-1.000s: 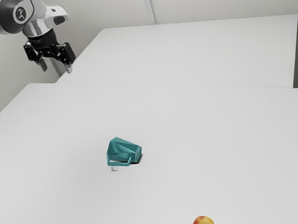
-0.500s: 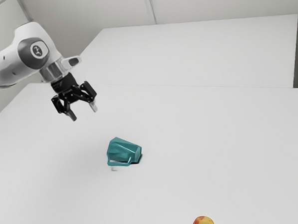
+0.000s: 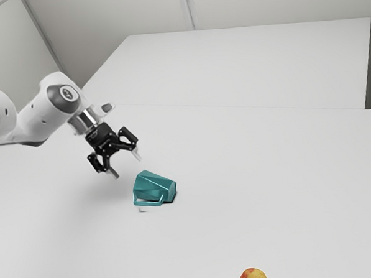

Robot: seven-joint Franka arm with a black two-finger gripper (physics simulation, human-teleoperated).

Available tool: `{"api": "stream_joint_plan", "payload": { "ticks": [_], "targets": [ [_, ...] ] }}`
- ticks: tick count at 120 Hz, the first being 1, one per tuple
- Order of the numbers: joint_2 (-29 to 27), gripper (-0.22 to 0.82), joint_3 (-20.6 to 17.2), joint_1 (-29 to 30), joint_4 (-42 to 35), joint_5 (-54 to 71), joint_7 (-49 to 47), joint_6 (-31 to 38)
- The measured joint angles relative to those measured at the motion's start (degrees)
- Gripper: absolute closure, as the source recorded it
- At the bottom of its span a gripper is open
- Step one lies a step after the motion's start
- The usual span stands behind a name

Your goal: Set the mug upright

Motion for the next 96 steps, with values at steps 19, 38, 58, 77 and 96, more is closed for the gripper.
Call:
{"api": "stream_joint_plan", "payload": {
  "ticks": [19,38,58,77,96],
  "targets": [
    [2.2,0.0,0.0,0.8,0.1,-3.3,0.3,0.4],
    [4.4,0.0,0.0,1.4,0.1,-7.4,0.6,0.5],
    [6.3,0.0,0.0,1.4,0.3,-11.1,0.8,0.6],
    [7.3,0.0,-0.1,1.3,0.4,-14.1,1.0,0.7],
    [8.1,0.0,-0.4,1.2,0.3,-15.7,1.0,0.7]
  ]
}}
